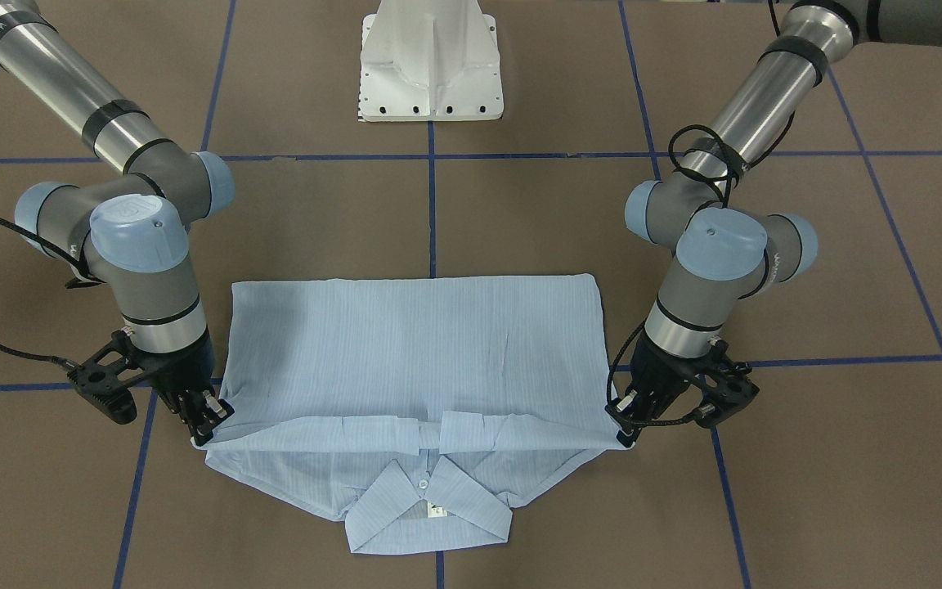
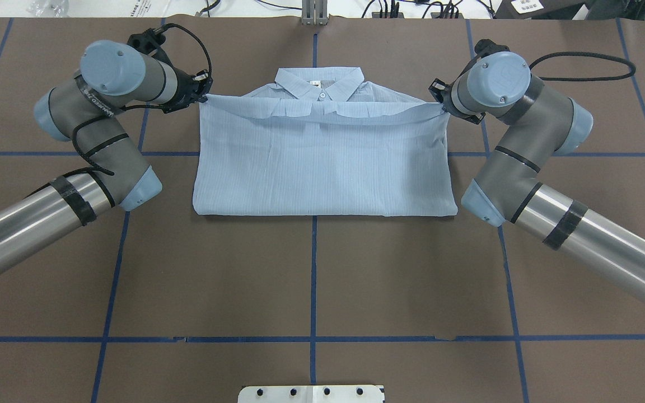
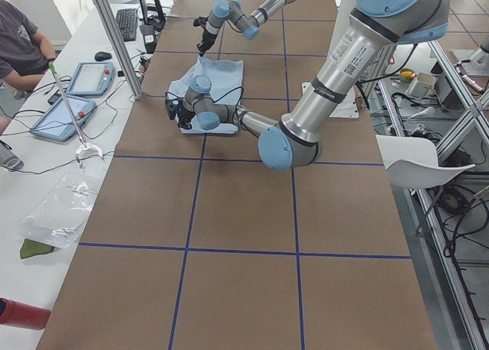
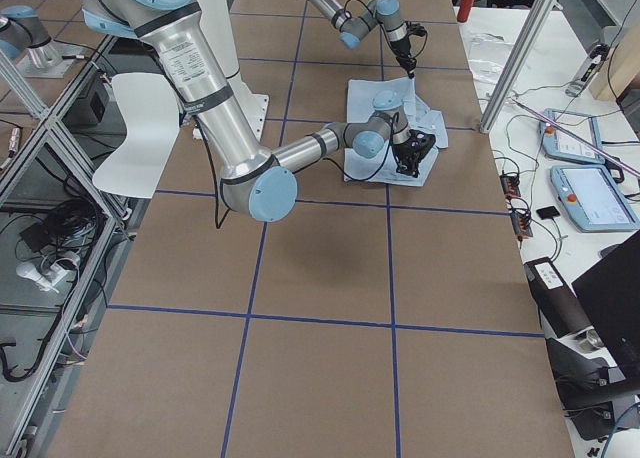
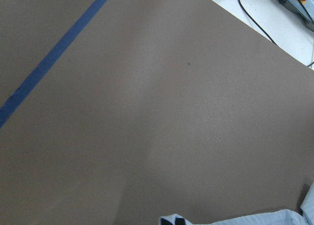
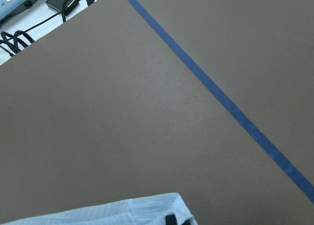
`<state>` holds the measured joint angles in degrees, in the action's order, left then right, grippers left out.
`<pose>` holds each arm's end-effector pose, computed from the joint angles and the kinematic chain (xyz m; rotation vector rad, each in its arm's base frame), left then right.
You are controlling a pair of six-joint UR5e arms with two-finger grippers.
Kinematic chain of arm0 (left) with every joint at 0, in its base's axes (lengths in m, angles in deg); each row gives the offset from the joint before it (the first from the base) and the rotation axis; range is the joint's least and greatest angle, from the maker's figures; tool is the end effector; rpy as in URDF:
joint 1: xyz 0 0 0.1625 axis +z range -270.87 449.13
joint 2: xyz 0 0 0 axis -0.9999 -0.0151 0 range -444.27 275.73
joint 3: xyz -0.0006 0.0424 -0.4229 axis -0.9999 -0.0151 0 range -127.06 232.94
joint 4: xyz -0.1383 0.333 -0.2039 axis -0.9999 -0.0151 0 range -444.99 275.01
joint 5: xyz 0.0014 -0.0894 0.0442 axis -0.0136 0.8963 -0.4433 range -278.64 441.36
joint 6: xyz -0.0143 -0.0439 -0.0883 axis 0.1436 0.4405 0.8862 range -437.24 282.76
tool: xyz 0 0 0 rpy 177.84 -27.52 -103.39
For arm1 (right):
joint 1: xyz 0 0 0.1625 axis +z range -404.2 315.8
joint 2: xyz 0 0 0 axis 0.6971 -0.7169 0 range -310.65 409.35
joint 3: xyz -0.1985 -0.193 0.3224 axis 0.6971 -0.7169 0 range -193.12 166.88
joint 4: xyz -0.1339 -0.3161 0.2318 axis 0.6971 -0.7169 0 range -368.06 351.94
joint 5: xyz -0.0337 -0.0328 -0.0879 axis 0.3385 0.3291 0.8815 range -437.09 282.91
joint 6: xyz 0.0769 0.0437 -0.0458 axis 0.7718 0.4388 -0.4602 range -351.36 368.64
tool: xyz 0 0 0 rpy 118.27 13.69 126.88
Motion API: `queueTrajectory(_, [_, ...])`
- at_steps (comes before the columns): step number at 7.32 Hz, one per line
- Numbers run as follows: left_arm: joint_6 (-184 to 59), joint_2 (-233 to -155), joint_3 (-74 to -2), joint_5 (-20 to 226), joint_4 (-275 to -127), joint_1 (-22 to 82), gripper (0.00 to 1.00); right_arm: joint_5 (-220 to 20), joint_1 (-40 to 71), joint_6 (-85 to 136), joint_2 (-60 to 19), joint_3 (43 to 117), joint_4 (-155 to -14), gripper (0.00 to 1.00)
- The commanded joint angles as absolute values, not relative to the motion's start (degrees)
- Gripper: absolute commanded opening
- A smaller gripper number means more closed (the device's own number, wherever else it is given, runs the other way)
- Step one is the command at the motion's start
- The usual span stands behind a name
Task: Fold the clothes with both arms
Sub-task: 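Release the hem and move the right gripper down the folded side edge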
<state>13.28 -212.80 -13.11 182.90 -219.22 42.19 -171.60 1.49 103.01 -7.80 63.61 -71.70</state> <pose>0.4494 -0.6469 0.3614 0.2392 1.0320 -0.6480 -0.4277 -0.6176 0.3855 0.2190 -0.7982 0.7933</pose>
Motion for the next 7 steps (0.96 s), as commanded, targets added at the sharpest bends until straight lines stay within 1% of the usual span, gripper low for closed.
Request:
queueTrajectory(1, [11.2,-212.4,-13.3,182.9,-219.2,42.0,0.68,-171.7,1.4,103.0,-6.8,62.4,-71.4,0.48])
queueTrajectory(2, [11.0,-212.4,-13.9,183.0,-219.1,41.9,0.77,-171.7,1.5,103.2,-6.8,62.4,-70.1,0.62])
queueTrajectory(3, [11.0,-212.2,-15.7,183.3,-218.7,41.8,0.78,-172.2,1.6,103.6,-7.2,63.9,-69.1,0.63])
queueTrajectory(4, [11.0,-211.3,-17.9,183.5,-218.5,41.4,0.78,-172.2,0.7,104.2,-10.8,69.3,-69.0,0.65])
queueTrajectory(6, [11.0,-209.6,-19.8,183.5,-218.6,41.3,0.78,-172.4,-3.2,107.8,-22.3,83.2,-69.0,0.69])
queueTrajectory(7, [11.0,-209.5,-20.2,183.4,-218.6,41.3,0.78,-172.0,-6.6,111.4,-26.4,86.9,-68.8,0.71])
